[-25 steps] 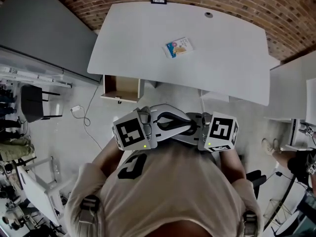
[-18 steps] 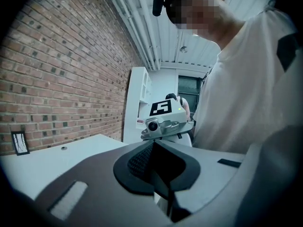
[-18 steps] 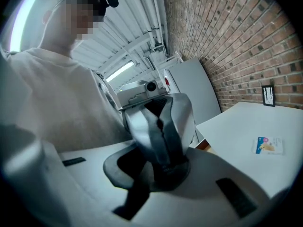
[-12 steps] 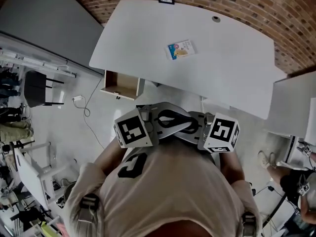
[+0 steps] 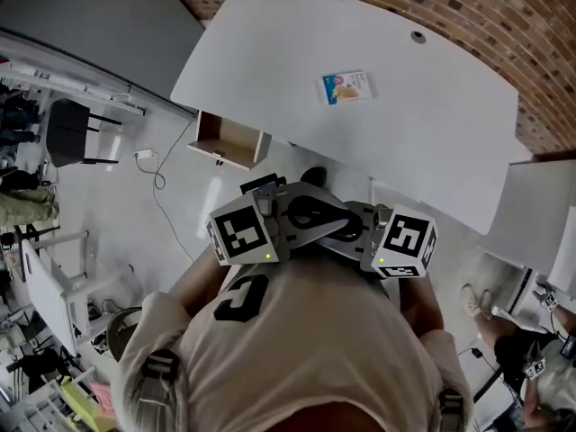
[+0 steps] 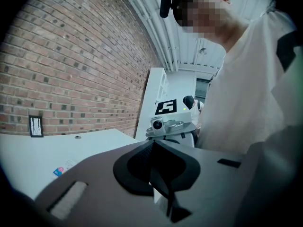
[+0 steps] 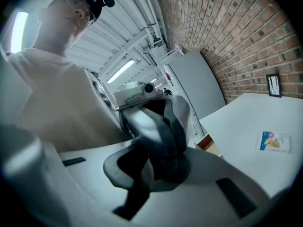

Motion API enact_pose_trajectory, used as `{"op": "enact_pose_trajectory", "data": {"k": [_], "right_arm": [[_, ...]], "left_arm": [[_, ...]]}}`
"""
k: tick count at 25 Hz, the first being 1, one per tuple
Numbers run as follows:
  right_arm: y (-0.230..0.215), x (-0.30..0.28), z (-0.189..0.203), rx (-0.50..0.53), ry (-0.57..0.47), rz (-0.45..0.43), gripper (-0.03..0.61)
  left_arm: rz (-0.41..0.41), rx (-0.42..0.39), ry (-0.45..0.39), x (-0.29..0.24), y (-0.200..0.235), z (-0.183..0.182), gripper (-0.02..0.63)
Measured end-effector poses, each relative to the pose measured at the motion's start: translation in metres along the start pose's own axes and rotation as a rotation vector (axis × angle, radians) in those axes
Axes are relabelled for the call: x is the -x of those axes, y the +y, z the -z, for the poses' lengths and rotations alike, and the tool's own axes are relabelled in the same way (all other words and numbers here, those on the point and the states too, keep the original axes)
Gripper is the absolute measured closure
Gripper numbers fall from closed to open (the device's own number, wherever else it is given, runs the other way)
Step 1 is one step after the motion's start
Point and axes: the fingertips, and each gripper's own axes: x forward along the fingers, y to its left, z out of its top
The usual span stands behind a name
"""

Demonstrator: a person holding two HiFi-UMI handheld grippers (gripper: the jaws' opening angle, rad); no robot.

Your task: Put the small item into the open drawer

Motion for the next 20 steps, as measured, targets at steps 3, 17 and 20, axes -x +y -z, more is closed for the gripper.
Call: {"op": "enact_pose_trajectory", "data": {"k": [3,17,20], "right_arm": [[-0.015,0.005,-0.007,-0.017,-0.008,0.055,0.572],[-0.089,0.023,-0.043,-0.094,-0.008,0.246,0.572],[-0.102,0.017,-0.047,-0.112,0.012,0.256,0.574]], "left_arm": [[0.024,0.0,-0.015,0.002,0.015,-0.003,0.611],[-0.467,0.174,-0.058,0.115,0.222,0.006,0.611],[-0.506,0.221,-0.083,0.127,0.242,0.014,0.611]]}}
